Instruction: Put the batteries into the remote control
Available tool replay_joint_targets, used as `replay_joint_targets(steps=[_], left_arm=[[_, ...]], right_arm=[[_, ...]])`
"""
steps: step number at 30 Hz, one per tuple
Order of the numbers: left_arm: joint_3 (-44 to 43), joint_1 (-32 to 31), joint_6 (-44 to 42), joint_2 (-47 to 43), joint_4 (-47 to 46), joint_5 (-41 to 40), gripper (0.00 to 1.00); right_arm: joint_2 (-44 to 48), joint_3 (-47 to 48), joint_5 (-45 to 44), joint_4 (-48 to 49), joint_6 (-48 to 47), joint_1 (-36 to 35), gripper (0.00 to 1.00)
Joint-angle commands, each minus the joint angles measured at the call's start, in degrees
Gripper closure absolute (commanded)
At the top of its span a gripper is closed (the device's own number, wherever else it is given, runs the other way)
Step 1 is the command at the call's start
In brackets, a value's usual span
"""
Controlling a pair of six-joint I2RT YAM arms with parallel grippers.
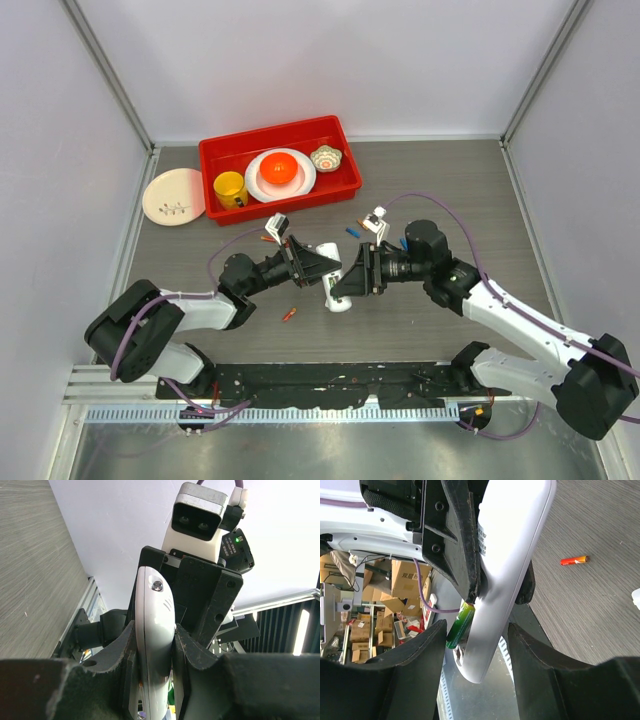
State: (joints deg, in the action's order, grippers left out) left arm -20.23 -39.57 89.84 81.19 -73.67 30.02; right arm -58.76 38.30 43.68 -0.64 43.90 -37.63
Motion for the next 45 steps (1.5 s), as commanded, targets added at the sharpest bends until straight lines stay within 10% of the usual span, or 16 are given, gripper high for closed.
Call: replay_joint_targets(steps=[1,45], left_arm=[[-1.3,0.2,0.3,-0.8,-14.9,0.4,1.00],[-1.1,-3.4,-1.8,0.0,-14.9,-1.4,1.00]], right_arm=[[-0.6,0.1,1.0,2.8,0.5,0.3,0.43],[-3.6,-0.7,-3.2,10.2,7.6,0.3,0.58]])
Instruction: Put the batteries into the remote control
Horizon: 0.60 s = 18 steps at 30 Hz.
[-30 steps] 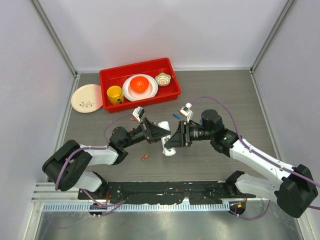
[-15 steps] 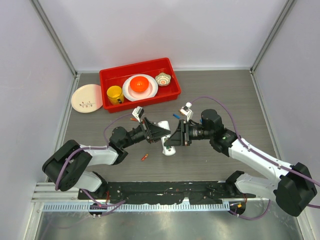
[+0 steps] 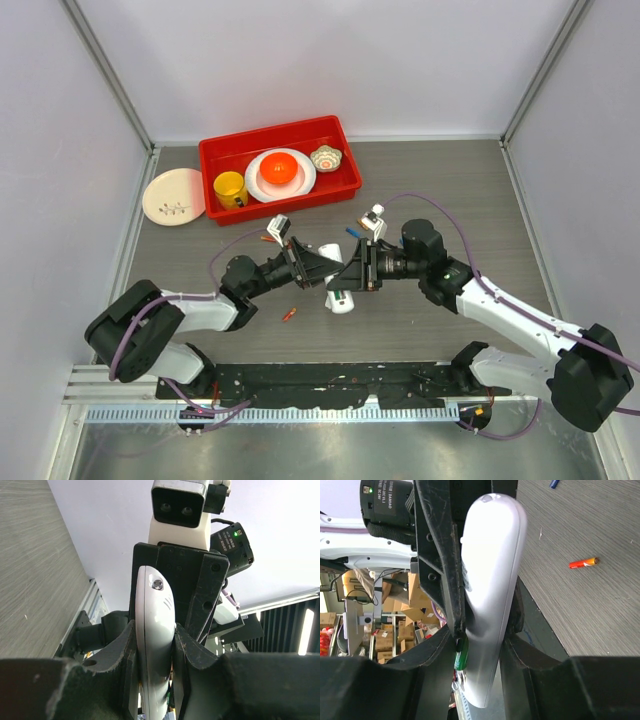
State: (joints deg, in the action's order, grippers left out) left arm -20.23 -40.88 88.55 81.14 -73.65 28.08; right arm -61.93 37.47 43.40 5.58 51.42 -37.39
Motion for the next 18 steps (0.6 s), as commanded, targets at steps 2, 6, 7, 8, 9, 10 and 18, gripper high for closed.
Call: replay_joint_targets(steps=[2,6,7,8,9,10,18], left_arm=[[-1.5,-2.7,-0.7,0.3,-14.9,0.2,1.00],[-1.3,-2.9,-0.8,0.4,-14.9,-0.1,1.00],[-1.3,-2.9,-0.8,0.3,-14.9,0.0,1.00],[-1.3,-2.9,-0.8,0.4,-14.9,0.0,1.00],[-1.2,-2.9,-0.8,0.4,-14.9,0.0,1.00],[-1.3,-3.0,-0.8,0.4,-14.9,0.0,1.00],[-0.3,-3.0,-1.7,1.1,-14.9,-1.0,1.00]], right_arm=[[-0.6,0.1,-3.0,4.3,0.3,0.0,0.58],[-0.9,0.2,-3.1,4.6,0.3,0.0,0.58],[-0.8,0.2,-3.1,4.7,0.4,0.0,0.58],[-0.9,0.1,-3.0,4.7,0.4,0.0,0.58],[-1.0,0.1,-3.1,4.8,0.4,0.0,0.58],[-1.0,0.1,-3.2,4.8,0.4,0.0,0.59],[0.8,1.2,-1.7,4.2,-0.4,0.0,0.39]])
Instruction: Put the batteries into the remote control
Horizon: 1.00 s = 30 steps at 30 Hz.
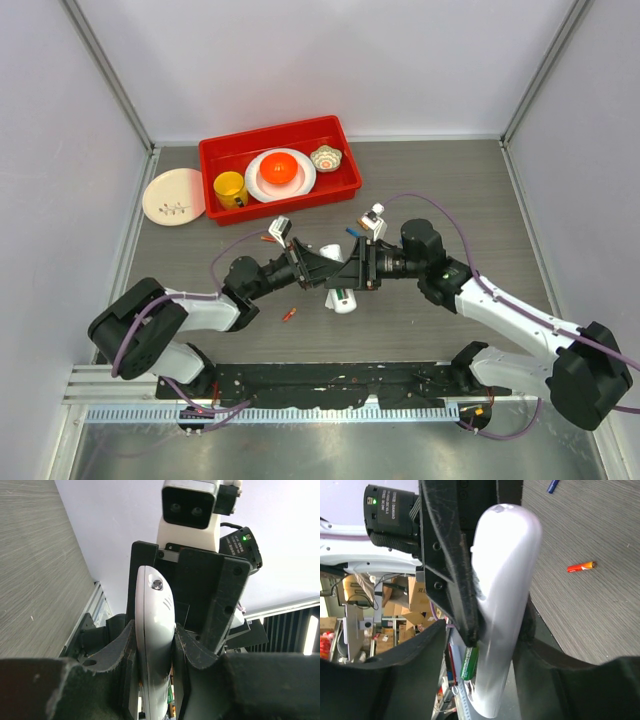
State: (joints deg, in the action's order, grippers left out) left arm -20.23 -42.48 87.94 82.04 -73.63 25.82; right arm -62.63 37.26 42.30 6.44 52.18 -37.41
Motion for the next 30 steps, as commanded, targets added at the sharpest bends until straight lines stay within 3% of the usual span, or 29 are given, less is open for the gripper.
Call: replay_joint_targets(steps=[1,3,9,30], left_arm=[[-0.4,-1.3,-1.2,0.4,-15.0,1.1,1.00],[-0.8,-1.3,-1.5,0.9,-15.0,0.7,1.00],[-1.8,-1.3,-1.2,1.7,-15.0,0.9,1.00],[-3.2,-0.7,-0.1,0.6,-15.0,1.5,1.00]], right_arm=[[1.7,1.9,-0.4,2.5,-1.7,0.1,0.37],[2.5,3.6,0.1,0.3,-2.9,0.1,0.32],[5.2,4.2,0.2,-5.2,-5.9,0.4,0.31],[8.7,-3.2,2.6,-2.8,-4.2,1.1,0.39]])
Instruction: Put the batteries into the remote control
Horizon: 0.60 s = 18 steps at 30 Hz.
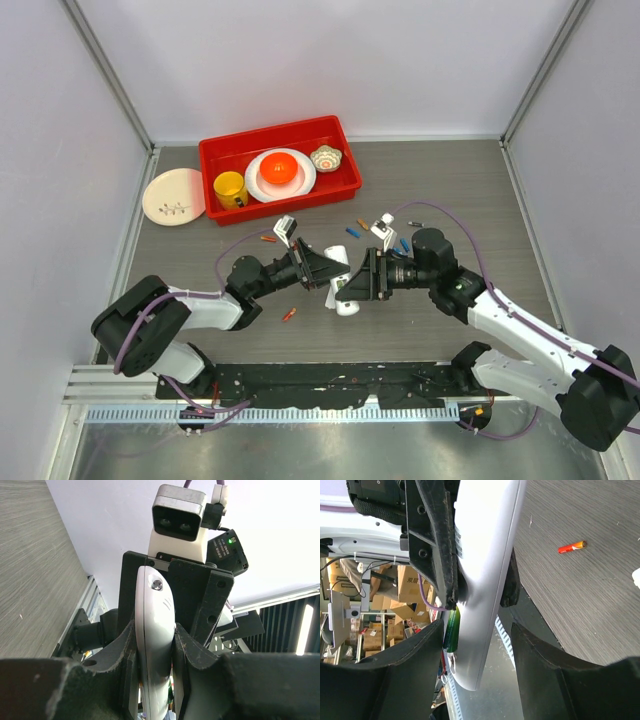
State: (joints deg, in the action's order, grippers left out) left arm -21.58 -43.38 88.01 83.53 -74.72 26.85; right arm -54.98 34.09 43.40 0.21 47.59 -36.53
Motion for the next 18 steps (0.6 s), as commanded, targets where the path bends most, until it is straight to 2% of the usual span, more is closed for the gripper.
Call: replay_joint_targets(steps=[1,11,18], left_arm=[[-1.9,0.3,-0.1,-0.7,-13.9,0.5,1.00],[-1.4,0.5,-0.2,-0.5,-13.9,0.6,1.00],[-1.1,0.6,-0.3,-0.6,-13.8,0.7,1.00]], right_arm=[[0.9,-0.2,1.7,3.6,0.6,0.2,0.39],[1.9,-0.6,1.8,5.7,2.1,0.6,0.40],[2.7,-1.8,2.1,5.7,2.3,1.9,0.46]])
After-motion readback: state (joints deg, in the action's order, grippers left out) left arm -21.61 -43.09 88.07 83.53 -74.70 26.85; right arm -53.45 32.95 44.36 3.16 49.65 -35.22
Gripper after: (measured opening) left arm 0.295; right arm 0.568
